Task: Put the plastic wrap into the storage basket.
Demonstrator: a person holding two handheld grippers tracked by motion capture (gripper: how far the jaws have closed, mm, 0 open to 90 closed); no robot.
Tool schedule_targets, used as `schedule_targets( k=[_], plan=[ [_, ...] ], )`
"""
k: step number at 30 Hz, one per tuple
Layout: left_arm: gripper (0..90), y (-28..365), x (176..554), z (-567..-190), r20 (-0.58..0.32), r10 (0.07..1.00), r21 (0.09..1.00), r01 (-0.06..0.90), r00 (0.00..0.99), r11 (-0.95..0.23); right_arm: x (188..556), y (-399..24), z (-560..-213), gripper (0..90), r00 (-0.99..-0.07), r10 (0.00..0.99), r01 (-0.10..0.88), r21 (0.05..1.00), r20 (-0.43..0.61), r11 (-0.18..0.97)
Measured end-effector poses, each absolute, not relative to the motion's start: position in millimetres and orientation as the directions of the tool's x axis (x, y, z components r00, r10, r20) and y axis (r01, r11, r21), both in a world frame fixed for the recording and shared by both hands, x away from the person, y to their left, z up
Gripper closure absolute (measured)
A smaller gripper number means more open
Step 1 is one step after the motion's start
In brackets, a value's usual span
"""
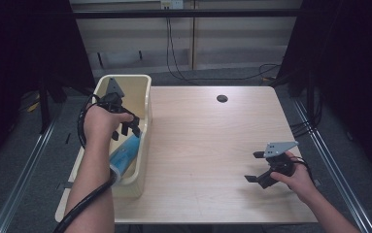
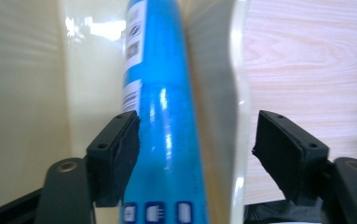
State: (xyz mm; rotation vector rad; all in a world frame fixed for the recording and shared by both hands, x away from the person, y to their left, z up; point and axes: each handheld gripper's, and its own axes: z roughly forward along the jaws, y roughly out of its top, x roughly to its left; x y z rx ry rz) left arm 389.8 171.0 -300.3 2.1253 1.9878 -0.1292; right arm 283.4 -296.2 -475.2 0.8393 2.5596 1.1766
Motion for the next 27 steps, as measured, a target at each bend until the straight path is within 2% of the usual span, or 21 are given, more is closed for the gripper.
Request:
schedule_targets(
  k=[3, 5, 7, 13, 18, 27],
  plan=[
    [23.3, 167, 391, -296, -0.222, 0.969, 0.154, 0.986, 0.103, -0.070, 283, -298, -475, 3.1, -0.812, 0.581, 0.415, 0.749, 0.050, 0.516],
    [22.1, 165, 391, -294, -0.241, 0.962, 0.173, 0.981, 0.127, -0.086, 283, -299, -475, 3.1, -0.812, 0.582, 0.416, 0.748, 0.049, 0.517],
    [16.0, 162, 391, -293, -0.257, 0.955, 0.185, 0.977, 0.147, -0.101, 283, -299, -475, 3.1, -0.812, 0.582, 0.416, 0.750, 0.051, 0.514],
    [15.3, 150, 389, -290, -0.316, 0.928, 0.238, 0.963, 0.198, -0.124, 284, -297, -475, 3.1, -0.815, 0.577, 0.410, 0.752, 0.048, 0.517],
    [13.2, 139, 389, -287, -0.336, 0.905, 0.291, 0.943, 0.260, -0.162, 284, -297, -476, 3.1, -0.814, 0.579, 0.413, 0.748, 0.046, 0.520],
    [12.2, 115, 393, -281, -0.346, 0.883, 0.320, 0.925, 0.317, -0.206, 279, -303, -472, 3.1, -0.802, 0.596, 0.419, 0.760, 0.052, 0.498]
  ],
)
